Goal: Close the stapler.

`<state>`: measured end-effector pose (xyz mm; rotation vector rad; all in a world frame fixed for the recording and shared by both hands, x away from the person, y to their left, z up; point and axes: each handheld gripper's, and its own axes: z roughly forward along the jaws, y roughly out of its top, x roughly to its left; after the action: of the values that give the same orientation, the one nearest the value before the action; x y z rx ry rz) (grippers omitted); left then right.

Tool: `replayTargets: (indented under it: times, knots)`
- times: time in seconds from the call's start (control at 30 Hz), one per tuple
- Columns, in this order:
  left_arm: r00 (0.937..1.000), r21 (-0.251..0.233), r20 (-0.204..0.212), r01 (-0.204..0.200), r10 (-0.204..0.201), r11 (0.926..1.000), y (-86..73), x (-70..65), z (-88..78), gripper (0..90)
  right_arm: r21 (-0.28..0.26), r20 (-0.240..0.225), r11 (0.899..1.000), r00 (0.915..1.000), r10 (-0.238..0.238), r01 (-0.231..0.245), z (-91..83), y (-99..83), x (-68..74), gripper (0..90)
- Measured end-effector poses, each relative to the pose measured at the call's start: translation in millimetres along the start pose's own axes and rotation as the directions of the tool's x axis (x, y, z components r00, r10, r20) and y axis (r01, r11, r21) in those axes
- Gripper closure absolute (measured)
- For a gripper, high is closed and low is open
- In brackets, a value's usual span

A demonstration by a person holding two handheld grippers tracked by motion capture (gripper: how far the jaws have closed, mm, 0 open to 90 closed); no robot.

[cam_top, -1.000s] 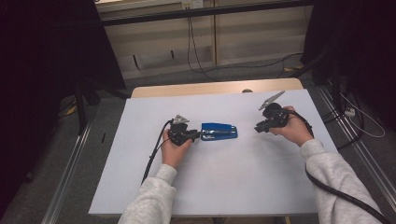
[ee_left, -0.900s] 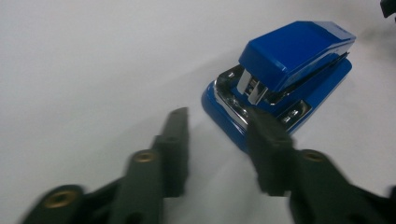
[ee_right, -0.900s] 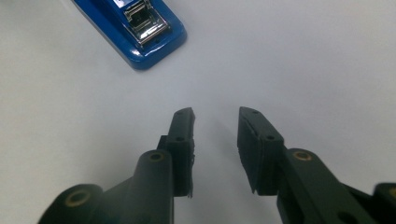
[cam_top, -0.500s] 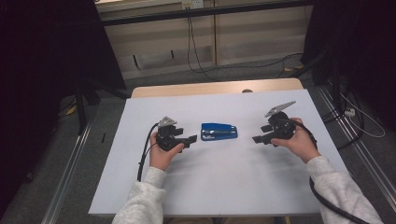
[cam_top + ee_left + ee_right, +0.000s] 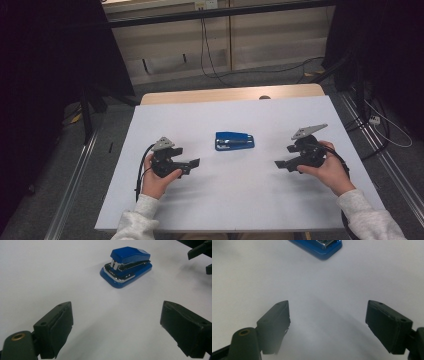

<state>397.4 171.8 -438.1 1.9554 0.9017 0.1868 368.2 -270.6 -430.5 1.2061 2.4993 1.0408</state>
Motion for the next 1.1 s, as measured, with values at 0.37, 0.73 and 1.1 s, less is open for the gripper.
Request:
replayTargets:
  times: [0.37, 0.73, 1.1]
  knots:
    - [1.0, -0.014, -0.002, 0.0, 0.0, 0.9999, -10.7, 0.1, -20.5, 9.5, -0.01, 0.011, 1.0, 0.9998, 0.019, -0.019, -13.8, -16.0, 2.8, 16.4]
    - [0.9998, -0.027, -0.021, 0.006, -0.006, 0.9996, -21.6, 2.9, -40.0, 9.4, -0.016, -0.002, 1.0, 0.9998, 0.017, -0.018, -25.9, -34.2, 8.9, 15.2]
    - [0.9993, -0.052, -0.035, 0.009, -0.011, 0.9986, -29.9, 5.6, -57.9, 8.9, -0.03, -0.008, 0.999, 0.9998, 0.015, -0.016, -36.9, -43.2, 16.1, 14.9]
